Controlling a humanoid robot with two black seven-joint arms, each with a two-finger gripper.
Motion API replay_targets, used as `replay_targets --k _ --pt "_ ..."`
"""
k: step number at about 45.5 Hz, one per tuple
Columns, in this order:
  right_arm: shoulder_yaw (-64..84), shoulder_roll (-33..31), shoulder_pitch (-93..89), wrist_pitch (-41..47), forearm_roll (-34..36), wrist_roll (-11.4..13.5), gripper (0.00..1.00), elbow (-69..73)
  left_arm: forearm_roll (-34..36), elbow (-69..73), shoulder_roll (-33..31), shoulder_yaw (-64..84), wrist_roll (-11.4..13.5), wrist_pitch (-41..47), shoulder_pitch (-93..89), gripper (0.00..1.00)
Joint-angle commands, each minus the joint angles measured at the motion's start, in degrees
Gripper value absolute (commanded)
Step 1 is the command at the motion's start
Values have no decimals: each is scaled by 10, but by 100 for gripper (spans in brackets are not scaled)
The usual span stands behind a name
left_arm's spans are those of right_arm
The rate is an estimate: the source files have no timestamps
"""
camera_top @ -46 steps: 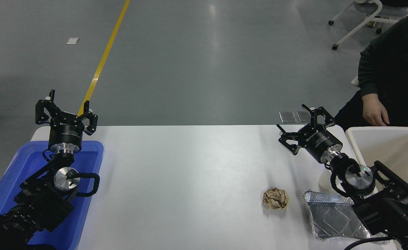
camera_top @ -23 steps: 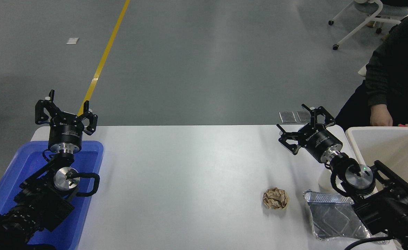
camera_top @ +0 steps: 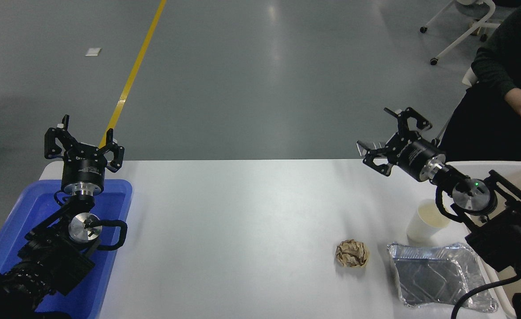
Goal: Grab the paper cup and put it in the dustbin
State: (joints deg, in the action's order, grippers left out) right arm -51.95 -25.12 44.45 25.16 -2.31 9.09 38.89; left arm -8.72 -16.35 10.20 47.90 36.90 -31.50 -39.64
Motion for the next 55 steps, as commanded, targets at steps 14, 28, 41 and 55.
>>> replay_targets --k 14,28,41,55 --pt "368 -207 229 2 -23 -3 100 147 0 0 0 0 -1 -1 0 99" --pt "827 -248 580 20 -98 -4 100 245 0 0 0 0 0 -1 0 99" --pt "979 -190 811 135 -224 -3 100 368 0 0 0 -1 -1 -1 0 99" --pt "1067 -59 863 158 -222 -3 100 450 -1 0 0 -1 -1 -1 0 99"
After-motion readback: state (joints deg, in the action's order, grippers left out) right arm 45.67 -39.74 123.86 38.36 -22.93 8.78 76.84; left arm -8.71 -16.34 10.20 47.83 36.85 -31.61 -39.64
